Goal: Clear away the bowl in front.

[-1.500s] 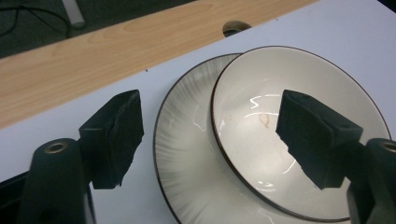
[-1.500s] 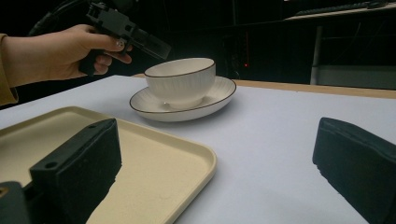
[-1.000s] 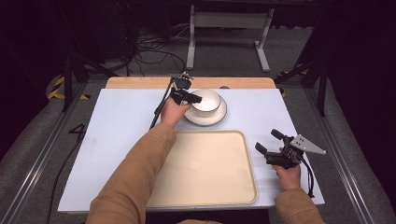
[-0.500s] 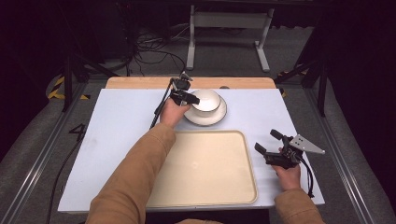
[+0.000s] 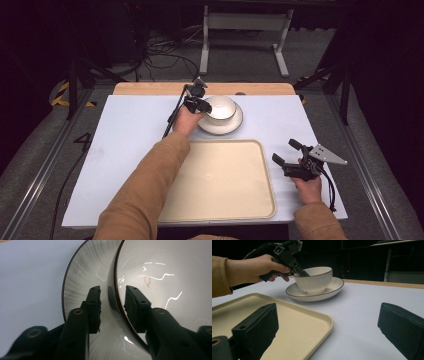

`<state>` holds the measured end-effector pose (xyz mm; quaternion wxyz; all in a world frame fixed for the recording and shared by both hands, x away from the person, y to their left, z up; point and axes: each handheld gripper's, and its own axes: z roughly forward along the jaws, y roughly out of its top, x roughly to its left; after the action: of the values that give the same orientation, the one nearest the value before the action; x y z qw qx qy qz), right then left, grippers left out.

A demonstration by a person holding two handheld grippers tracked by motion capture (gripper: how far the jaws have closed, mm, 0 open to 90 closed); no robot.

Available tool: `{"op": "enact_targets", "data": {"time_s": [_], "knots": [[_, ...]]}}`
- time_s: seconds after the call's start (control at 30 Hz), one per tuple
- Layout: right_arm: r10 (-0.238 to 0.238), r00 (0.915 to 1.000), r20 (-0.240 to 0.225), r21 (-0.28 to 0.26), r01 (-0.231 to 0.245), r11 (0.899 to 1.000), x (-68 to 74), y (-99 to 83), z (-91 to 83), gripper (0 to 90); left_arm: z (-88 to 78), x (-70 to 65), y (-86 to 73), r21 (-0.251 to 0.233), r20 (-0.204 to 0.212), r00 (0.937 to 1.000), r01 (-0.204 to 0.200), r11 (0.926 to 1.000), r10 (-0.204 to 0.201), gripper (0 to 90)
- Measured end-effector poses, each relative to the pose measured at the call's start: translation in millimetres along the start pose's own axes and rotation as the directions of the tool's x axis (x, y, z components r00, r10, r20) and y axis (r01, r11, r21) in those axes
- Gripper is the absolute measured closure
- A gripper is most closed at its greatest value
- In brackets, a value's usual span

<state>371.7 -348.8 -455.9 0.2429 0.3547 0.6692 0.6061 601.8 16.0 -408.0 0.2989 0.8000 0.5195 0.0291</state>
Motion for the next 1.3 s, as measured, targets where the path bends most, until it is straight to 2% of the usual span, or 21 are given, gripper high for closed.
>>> {"op": "enact_targets", "data": {"time_s": [0.07,0.2,0.27,0.4,0.67,0.87,1.3], "knots": [[0.000,1.0000,-0.004,0.000,0.000,1.000,0.2,0.0,0.2,3.7,0.3,-2.7,0.8,0.003,-0.024,0.9997,-0.005,1.0000,0.005,74.6],[0.001,1.0000,-0.006,0.000,-0.001,1.000,0.3,0.0,0.2,3.7,0.7,-3.1,0.7,-0.003,-0.041,0.9991,0.008,1.0000,-0.008,79.9],[0.000,1.0000,-0.006,-0.001,0.000,1.000,0.2,0.0,0.3,3.6,0.5,-2.4,0.6,-0.011,-0.023,0.9993,0.030,0.9995,-0.030,82.3],[0.000,1.0000,-0.006,-0.001,0.000,1.000,0.2,0.0,0.3,3.7,0.4,-4.0,0.6,-0.019,-0.035,0.9992,0.017,0.9997,-0.018,82.7],[0.002,1.0000,-0.006,-0.001,-0.002,1.000,0.1,0.0,0.3,3.8,-2.5,-6.7,1.1,-0.038,-0.028,0.9992,0.026,0.9990,-0.027,82.7],[0.000,1.0000,-0.006,-0.001,0.000,1.000,0.2,0.0,0.3,3.8,-7.4,-12.5,2.4,-0.031,-0.043,0.9991,0.001,0.9995,-0.002,82.5],[0.001,1.0000,-0.005,-0.001,-0.001,1.000,0.3,0.0,0.4,3.9,-35.0,-16.2,7.6,-0.053,-0.040,0.9988,-0.030,0.9982,0.028,82.5]]}}
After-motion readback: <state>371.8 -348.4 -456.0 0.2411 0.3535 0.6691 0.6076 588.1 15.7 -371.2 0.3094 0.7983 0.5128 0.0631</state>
